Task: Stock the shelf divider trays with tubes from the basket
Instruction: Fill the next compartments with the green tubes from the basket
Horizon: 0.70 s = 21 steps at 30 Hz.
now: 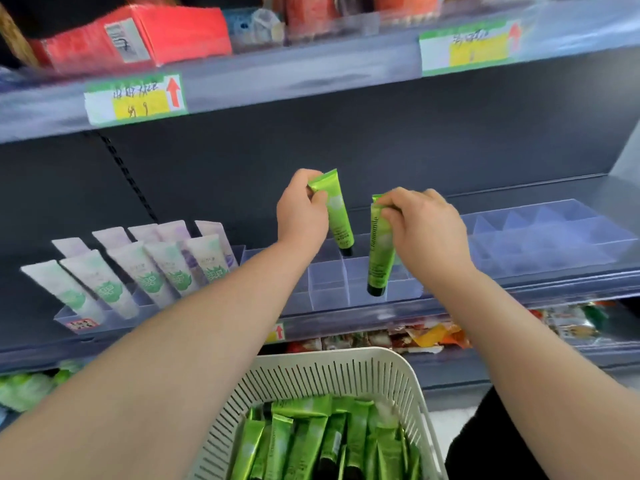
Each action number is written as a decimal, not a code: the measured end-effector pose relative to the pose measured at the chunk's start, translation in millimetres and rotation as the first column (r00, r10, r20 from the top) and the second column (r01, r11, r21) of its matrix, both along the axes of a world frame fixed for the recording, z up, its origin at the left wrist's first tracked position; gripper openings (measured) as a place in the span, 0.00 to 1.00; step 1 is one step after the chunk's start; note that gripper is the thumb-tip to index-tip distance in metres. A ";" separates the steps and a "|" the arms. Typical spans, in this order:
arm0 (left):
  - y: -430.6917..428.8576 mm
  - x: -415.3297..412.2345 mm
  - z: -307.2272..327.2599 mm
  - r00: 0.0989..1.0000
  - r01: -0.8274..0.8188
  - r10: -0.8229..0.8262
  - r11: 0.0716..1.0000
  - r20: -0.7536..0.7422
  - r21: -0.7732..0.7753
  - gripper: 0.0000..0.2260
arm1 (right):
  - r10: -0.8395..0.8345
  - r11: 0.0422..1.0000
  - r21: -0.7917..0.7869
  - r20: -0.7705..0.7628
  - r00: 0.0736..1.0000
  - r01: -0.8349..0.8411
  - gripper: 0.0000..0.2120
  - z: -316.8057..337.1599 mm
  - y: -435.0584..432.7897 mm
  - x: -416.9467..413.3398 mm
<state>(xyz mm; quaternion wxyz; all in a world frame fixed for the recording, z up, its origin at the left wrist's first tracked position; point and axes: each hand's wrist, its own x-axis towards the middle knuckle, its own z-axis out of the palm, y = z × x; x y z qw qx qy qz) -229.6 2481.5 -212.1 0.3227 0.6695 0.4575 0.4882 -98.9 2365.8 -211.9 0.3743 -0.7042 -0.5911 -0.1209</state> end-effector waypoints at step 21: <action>38.2 29.0 -31.9 0.962 0.083 -0.078 0.997 -0.263 0.009 0.13 | 0.021 1.000 0.007 -0.031 0.999 -0.021 0.08 -6.3 41.8 11.8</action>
